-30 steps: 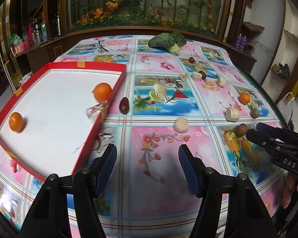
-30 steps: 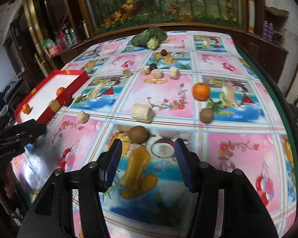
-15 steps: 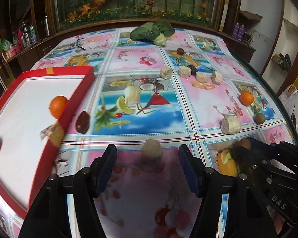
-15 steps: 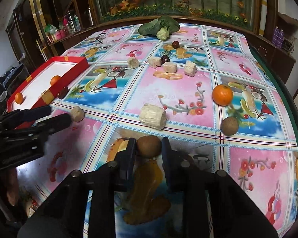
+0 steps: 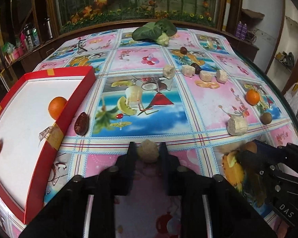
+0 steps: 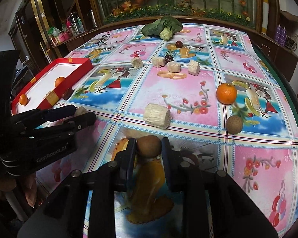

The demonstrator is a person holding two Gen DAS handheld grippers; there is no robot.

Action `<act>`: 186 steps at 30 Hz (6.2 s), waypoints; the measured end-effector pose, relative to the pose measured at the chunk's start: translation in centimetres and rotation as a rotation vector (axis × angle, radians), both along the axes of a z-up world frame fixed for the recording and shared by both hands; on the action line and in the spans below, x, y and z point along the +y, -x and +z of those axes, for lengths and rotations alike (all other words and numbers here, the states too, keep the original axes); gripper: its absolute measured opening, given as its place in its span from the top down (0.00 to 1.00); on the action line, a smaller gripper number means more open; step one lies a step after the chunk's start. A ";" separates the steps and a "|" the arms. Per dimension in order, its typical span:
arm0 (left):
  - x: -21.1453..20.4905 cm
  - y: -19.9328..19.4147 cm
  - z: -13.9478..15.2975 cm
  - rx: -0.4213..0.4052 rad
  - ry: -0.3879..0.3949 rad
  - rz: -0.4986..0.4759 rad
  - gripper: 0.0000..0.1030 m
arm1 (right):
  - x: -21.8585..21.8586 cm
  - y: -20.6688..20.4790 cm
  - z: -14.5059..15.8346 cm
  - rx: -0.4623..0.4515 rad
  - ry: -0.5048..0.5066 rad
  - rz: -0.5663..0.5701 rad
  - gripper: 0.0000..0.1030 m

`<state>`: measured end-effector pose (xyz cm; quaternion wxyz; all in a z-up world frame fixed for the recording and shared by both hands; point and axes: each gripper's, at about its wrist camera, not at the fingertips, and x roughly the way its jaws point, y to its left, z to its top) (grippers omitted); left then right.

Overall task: Organize fruits
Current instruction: 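Grasp a brown kiwi with the right tool while the left tool grasps a beige lump, then carry the kiwi and beige lump over the red box with both tools, then open both tools to release the kiwi and lump into the box, then grasp a beige cylindrical chunk with the left tool while the right tool grasps a kiwi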

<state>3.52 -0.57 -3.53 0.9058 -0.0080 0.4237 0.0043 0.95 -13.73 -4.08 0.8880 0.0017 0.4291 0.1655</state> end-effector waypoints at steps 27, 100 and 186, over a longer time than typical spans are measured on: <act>7.2 6.3 3.5 -0.093 0.108 0.122 0.80 | 1.9 1.1 1.1 -0.027 0.058 0.015 0.73; 22.2 4.3 4.8 -0.095 0.094 0.549 0.25 | 22.5 -12.9 5.4 -0.069 0.028 0.260 0.44; -0.9 3.0 2.1 -0.059 0.018 0.075 0.76 | -8.7 -4.3 0.7 -0.029 0.007 -0.237 0.77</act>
